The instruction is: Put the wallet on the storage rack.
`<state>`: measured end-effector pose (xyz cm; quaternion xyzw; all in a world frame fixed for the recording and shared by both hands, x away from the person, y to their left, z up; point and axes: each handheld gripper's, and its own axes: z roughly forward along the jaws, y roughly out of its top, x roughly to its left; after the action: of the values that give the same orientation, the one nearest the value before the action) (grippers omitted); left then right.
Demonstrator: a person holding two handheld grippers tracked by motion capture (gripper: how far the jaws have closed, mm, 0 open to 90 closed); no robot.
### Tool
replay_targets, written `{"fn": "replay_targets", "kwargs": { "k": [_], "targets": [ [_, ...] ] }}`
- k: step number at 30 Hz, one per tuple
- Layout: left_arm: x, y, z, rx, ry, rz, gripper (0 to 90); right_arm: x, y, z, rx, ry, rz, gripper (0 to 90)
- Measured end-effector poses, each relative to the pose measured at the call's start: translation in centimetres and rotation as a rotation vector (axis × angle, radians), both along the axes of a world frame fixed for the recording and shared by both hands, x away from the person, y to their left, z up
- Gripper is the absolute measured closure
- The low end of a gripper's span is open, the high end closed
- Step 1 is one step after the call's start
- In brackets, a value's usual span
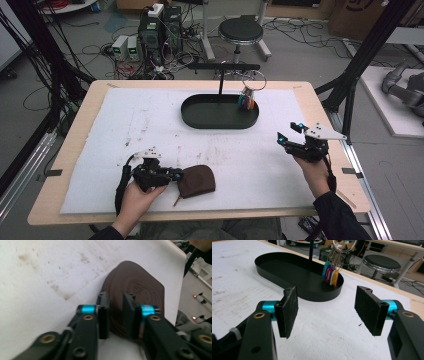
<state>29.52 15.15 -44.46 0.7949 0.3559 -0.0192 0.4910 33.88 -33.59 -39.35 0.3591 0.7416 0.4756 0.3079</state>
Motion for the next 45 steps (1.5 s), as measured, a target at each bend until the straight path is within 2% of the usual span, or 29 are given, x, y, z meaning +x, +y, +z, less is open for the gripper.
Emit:
{"fn": "replay_targets", "kwargs": {
  "k": [1, 6, 11, 15, 21, 27, 35, 40, 45],
  "targets": [
    [0.0, -0.1, 0.1, -0.011, -0.017, -0.009, 79.8, 0.0, 0.0, 0.0, 0.0, 0.002, 0.001, 36.4],
    [-0.4, -0.8, 1.0, -0.006, -0.116, -0.032, 84.3, 0.0, 0.1, 0.0, -0.003, 0.001, 0.007, 37.5],
    [-0.6, -1.2, 2.0, -0.049, -0.213, -0.04, 85.4, -0.2, 0.1, 0.1, 0.006, -0.004, 0.012, 37.7],
    [-0.7, -1.2, 2.6, -0.068, -0.271, -0.033, 85.7, -0.3, 0.4, 0.3, 0.011, -0.003, 0.026, 37.7],
    [-0.6, -1.1, 3.4, -0.072, -0.348, -0.033, 85.8, -0.4, 1.1, 0.5, 0.021, -0.01, 0.068, 37.6],
    [-0.3, -1.5, 4.2, -0.091, -0.404, -0.04, 85.9, -0.4, 2.2, 0.6, 0.038, 0.001, 0.155, 37.0],
    [-0.1, -2.1, 5.5, -0.12, -0.471, -0.044, 86.0, -0.5, 3.3, 0.7, 0.045, 0.008, 0.227, 36.5],
    [0.1, -2.6, 6.4, -0.142, -0.51, -0.051, 86.0, -0.5, 4.1, 0.7, 0.067, 0.022, 0.281, 35.5],
    [0.4, -3.6, 7.2, -0.17, -0.529, -0.076, 86.0, -0.5, 5.4, 0.7, 0.069, 0.045, 0.375, 34.3]
  ]
}}
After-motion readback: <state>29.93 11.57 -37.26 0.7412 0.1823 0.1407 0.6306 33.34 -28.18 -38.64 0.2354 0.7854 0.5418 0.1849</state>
